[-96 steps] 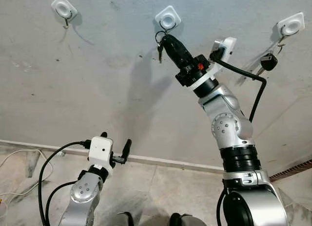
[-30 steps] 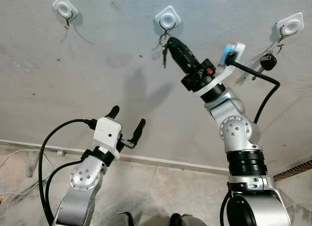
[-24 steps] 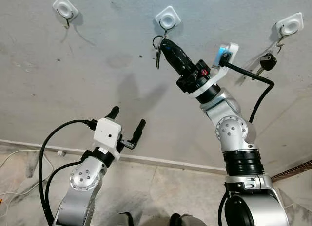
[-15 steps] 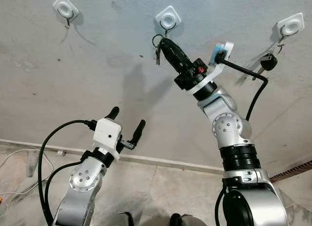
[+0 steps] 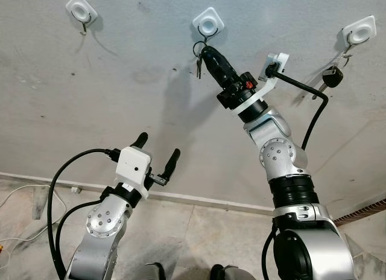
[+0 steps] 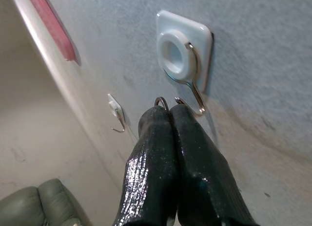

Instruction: Hang keys on a hook

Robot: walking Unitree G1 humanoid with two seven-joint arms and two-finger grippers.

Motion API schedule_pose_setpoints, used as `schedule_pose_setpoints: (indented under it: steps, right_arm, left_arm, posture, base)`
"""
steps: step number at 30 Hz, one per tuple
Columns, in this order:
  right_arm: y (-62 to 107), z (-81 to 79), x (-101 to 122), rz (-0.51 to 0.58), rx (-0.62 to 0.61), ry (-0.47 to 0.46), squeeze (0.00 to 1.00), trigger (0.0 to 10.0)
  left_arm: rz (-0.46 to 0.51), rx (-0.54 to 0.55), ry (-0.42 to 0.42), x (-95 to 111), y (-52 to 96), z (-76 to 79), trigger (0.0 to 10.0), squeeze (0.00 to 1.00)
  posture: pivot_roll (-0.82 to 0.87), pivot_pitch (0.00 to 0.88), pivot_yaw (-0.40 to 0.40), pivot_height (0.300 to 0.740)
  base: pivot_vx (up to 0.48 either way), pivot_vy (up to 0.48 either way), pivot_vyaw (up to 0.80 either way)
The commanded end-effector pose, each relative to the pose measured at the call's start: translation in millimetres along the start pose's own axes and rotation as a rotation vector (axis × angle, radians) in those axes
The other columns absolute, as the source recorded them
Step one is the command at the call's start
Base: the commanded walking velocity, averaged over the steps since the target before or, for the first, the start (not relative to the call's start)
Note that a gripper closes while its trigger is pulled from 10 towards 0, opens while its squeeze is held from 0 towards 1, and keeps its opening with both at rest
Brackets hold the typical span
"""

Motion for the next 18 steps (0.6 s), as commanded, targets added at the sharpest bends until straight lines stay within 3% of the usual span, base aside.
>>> schedule_pose_setpoints:
  steps: [1,18]
  right_arm:
    - [-3.9,-1.5,3.8,0.008,0.004,0.009,0.0,10.0]
    - [-0.4,4.7,5.9,0.052,-0.019,-0.045,0.0,10.0]
  left_arm:
    - [0.0,-0.008,-0.009,1.4,2.7,0.9,10.0,0.0]
    - [-0.004,-0.013,-0.008,0.2,2.6,1.4,10.0,0.0]
  posture:
    - [0.11,0.171,0.017,0.74]
    - [0.12,0.167,0.022,0.74]
  base:
    - [0.0,0.0,0.0]
    - [0.0,0.0,0.0]
Point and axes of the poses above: a point about 5 cm out from each wrist's last joint towards the gripper, its own y axis pointing back from the gripper into the wrist, its own x axis along the axis of the wrist's last joint, z = x × y, the point moved 2 cm from there along -y, pointing out of the wrist towards the gripper, and after that the axes turned 14 degrees about -y, right-handed, at the moved point
